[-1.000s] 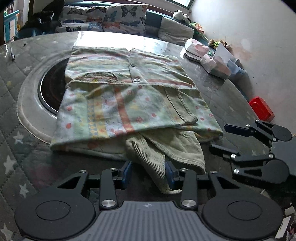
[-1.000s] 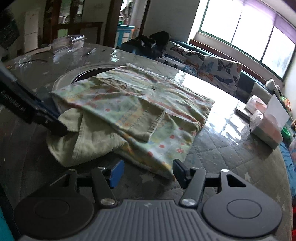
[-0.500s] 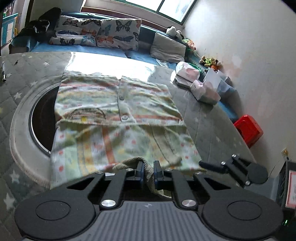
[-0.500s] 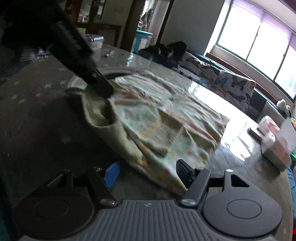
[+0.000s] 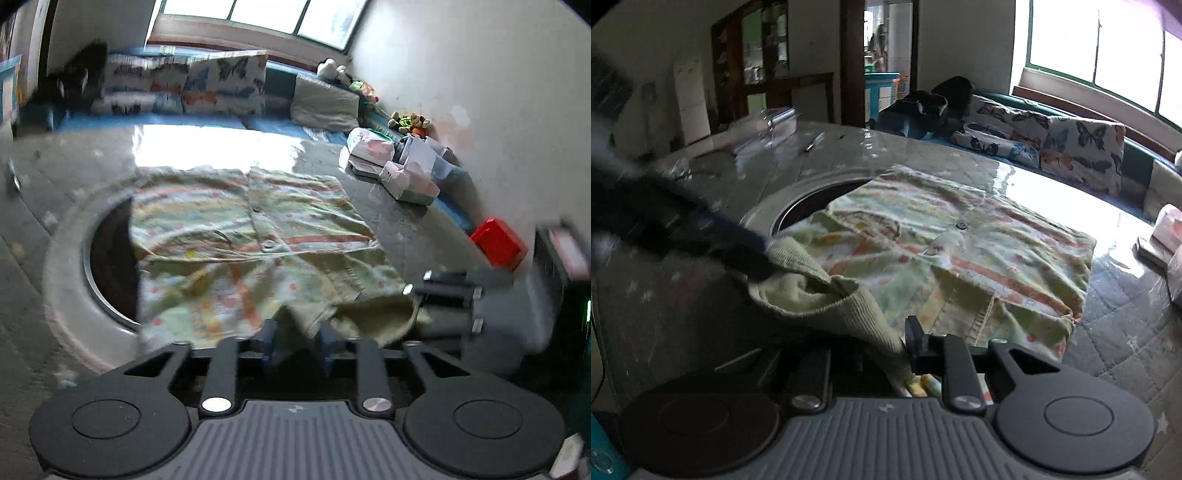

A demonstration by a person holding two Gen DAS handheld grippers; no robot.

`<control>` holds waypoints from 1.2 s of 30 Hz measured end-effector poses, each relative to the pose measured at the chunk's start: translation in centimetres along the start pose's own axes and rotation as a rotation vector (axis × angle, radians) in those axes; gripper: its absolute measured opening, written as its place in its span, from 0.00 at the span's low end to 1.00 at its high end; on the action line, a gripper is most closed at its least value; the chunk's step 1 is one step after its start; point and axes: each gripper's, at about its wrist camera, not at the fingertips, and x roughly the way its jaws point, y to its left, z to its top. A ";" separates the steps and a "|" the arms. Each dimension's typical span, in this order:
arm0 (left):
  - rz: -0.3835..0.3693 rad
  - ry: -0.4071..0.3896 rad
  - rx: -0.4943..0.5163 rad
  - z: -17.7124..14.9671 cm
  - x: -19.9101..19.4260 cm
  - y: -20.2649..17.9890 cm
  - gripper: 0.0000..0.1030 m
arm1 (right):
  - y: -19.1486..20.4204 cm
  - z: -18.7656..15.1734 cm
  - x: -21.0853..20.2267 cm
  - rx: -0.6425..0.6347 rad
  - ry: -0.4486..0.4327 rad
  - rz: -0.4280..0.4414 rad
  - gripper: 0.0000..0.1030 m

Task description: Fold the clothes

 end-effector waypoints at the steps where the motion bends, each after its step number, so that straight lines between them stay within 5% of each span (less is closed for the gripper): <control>1: 0.024 -0.016 0.032 -0.4 -0.3 0.0 0.41 | -0.2 0.2 0.0 0.011 -0.003 0.001 0.18; 5: 0.128 -0.046 0.134 -1.9 -0.7 0.1 0.51 | -0.9 0.7 0.1 0.066 -0.013 0.015 0.17; 16: 0.274 -0.076 0.394 -4.0 2.3 -0.2 0.48 | -1.2 1.3 0.0 0.096 -0.036 -0.005 0.17; 23: 0.281 -0.138 0.523 -5.1 1.7 0.0 0.10 | -1.1 1.0 -0.5 0.108 -0.063 -0.019 0.10; 36: 0.177 -0.200 0.502 -6.7 -5.2 -1.9 0.07 | 1.4 -0.3 -7.0 0.050 -0.132 0.021 0.06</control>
